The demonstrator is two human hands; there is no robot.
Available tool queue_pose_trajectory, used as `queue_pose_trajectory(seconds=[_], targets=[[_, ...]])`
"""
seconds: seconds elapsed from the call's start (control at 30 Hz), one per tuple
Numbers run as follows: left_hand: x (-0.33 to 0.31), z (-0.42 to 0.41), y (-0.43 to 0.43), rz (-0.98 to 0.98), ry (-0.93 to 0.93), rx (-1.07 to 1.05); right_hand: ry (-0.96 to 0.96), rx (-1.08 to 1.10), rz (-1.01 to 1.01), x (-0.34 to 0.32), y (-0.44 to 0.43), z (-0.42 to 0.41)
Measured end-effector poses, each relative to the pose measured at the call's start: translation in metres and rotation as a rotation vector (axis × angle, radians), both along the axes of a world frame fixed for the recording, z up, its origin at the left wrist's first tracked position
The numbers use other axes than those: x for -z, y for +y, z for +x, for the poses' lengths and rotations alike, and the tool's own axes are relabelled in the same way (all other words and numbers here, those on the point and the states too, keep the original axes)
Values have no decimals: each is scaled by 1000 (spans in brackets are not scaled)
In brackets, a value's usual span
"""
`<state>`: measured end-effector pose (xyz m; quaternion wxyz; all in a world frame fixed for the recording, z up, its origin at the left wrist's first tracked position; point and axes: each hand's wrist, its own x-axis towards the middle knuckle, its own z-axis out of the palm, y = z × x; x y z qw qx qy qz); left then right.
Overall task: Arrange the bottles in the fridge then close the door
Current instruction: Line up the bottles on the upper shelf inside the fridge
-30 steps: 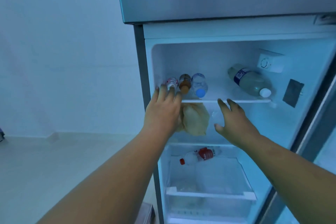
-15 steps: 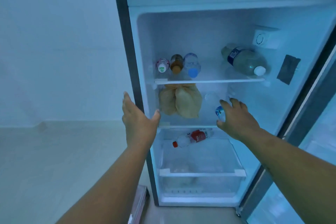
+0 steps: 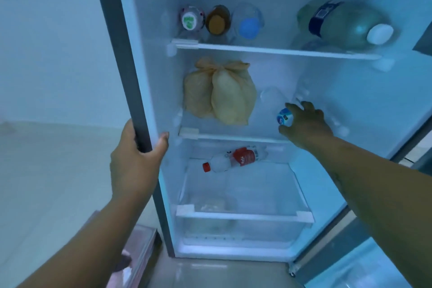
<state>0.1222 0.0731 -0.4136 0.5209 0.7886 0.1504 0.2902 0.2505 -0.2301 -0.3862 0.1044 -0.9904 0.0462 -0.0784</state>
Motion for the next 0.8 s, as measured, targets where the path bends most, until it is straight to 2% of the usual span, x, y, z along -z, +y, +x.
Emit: queue_pose_trajectory(seconds=[0.17, 0.53, 0.67, 0.8], targets=[[6, 2, 2, 11, -13, 1, 78, 32, -19, 9, 4, 26], [7, 3, 3, -3, -12, 20, -29, 92, -101, 19, 20, -2], [7, 3, 3, -21, -15, 32, -18, 88, 16, 18, 23, -1], [7, 3, 3, -35, -23, 28, 6, 79, -11, 18, 21, -9]])
